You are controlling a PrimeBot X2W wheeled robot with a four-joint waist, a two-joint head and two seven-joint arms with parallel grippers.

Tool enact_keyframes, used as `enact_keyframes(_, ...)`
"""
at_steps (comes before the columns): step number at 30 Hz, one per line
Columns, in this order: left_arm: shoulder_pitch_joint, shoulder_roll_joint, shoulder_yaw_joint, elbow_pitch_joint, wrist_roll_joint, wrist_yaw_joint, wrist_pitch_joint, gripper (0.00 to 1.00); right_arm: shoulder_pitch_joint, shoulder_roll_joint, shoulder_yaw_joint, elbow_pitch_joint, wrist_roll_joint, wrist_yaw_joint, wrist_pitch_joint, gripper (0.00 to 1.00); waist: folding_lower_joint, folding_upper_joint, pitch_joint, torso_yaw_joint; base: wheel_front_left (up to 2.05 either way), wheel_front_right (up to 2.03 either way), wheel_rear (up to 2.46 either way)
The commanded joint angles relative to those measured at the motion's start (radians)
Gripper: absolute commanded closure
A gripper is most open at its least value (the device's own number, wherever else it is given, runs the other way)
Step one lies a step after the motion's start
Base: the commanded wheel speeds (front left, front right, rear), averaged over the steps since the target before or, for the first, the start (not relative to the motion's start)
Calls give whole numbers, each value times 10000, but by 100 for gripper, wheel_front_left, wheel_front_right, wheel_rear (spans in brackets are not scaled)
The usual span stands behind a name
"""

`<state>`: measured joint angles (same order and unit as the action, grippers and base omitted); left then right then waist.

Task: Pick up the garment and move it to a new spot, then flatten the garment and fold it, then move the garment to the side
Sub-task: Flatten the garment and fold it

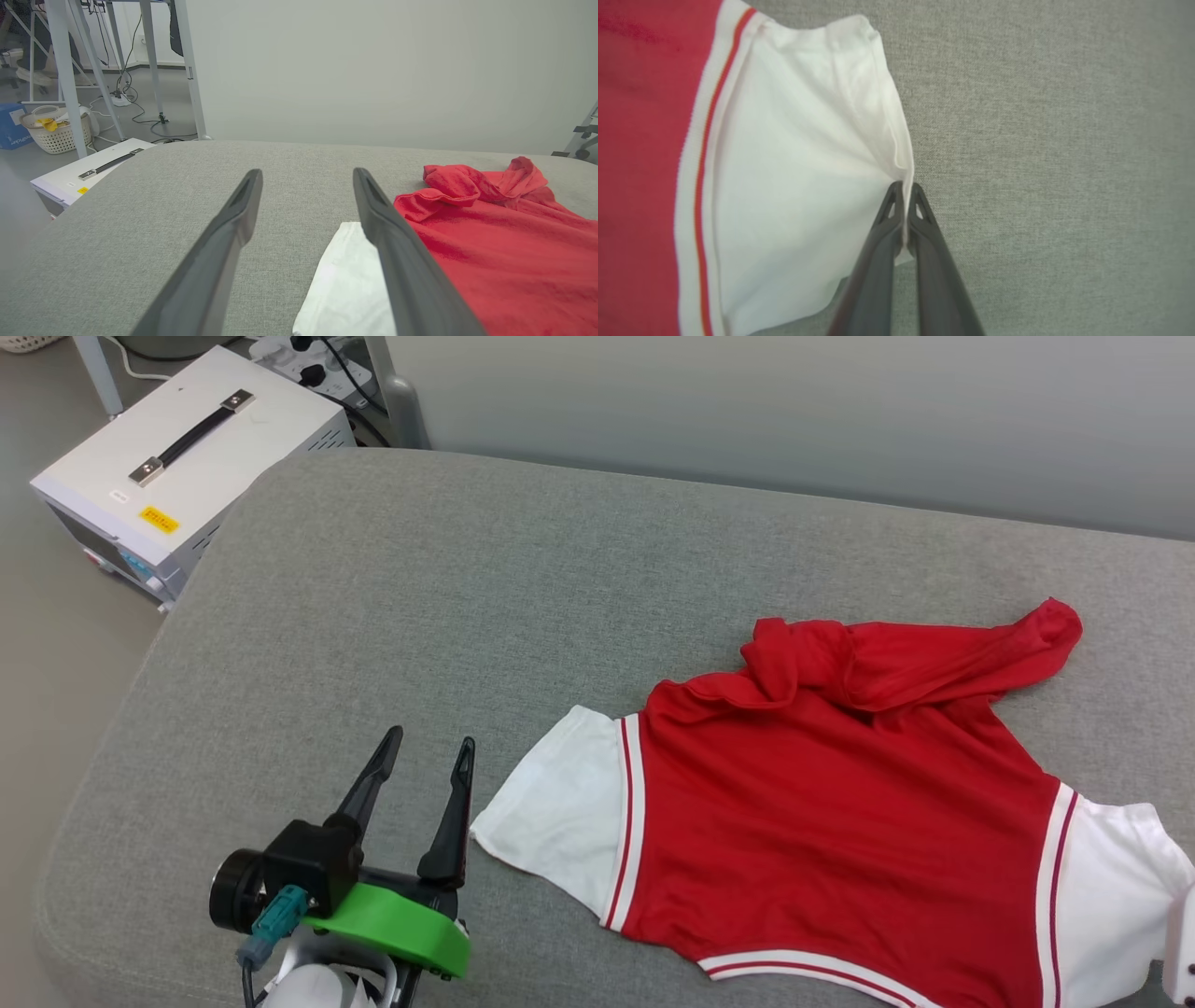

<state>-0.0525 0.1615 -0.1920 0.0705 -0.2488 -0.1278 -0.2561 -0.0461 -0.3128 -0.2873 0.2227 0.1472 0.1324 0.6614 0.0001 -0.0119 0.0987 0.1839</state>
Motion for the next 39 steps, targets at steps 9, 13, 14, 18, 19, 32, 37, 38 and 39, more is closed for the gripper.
enact_keyframes(9,85,333,-339,643,-430,-28,-57,0,68,376,322,-1095,-21,-17,-2423,0,-1,119,-313,-417,0,0,0)
enact_keyframes(13,41,425,-253,346,-569,-28,-57,0,541,581,732,-1894,75,-17,-3830,0,-1,119,-463,-535,0,0,0)
enact_keyframes(14,114,450,-174,273,-570,-28,-57,0,699,754,748,-2059,125,-17,-4223,0,-1,119,-529,-588,0,0,0)
enact_keyframes(18,404,384,198,-96,-605,-28,-57,0,1187,1290,857,-2576,228,-17,-5703,0,-1,119,-618,-754,0,0,0)
enact_keyframes(19,477,337,292,-153,-641,-28,-57,0,1275,1386,907,-2636,261,-17,-6015,0,-1,119,-633,-797,0,0,0)
enact_keyframes(32,820,364,-248,643,-1459,-29,-5,0,1428,1476,1780,-2433,987,-17,-8289,0,-1,119,-301,-1143,0,0,0)
enact_keyframes(37,143,963,-692,977,-1825,-27,1729,0,1306,1408,1841,-2545,972,-17,-8294,0,-1,119,-23,-1326,0,0,0)
enact_keyframes(38,5,1098,-754,1005,-1853,16,2374,0,1290,1420,1843,-2579,949,-17,-8275,0,-1,119,48,-1372,0,0,0)
enact_keyframes(39,-106,1169,-757,1018,-1909,104,2881,0,1273,1431,1843,-2599,926,-17,-8250,0,-1,119,103,-1407,0,0,0)
